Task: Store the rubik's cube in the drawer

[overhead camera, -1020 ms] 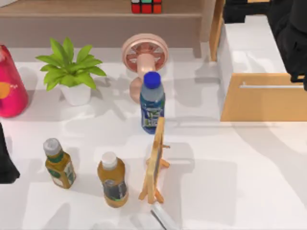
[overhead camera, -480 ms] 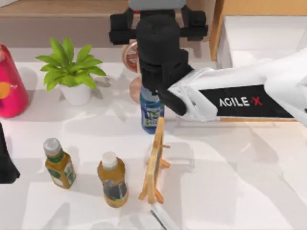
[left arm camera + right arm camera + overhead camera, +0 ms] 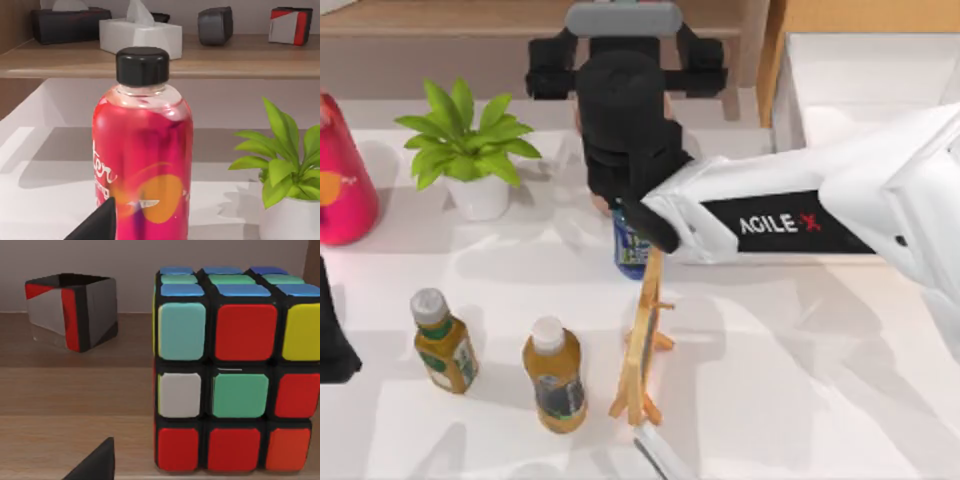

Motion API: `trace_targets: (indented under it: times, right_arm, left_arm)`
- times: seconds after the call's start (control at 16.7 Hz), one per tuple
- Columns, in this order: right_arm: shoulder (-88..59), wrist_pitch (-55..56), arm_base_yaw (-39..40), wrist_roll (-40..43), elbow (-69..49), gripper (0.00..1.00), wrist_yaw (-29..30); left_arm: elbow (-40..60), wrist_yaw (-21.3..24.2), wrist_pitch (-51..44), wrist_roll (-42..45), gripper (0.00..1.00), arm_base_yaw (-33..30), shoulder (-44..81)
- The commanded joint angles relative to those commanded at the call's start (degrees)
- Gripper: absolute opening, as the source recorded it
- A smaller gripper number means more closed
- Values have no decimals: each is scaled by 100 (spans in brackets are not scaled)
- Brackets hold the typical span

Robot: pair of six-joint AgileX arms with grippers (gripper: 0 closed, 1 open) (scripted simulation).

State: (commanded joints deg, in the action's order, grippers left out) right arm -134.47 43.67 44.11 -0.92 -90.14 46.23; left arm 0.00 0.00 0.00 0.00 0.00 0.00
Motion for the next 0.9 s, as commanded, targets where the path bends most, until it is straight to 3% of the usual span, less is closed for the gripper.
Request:
trace_targets:
  times: [0.9]
  right_arm:
    - [-925, -790, -462, 21, -1735, 100, -452]
  left_arm:
    - [0, 0, 0, 0, 100, 0, 0]
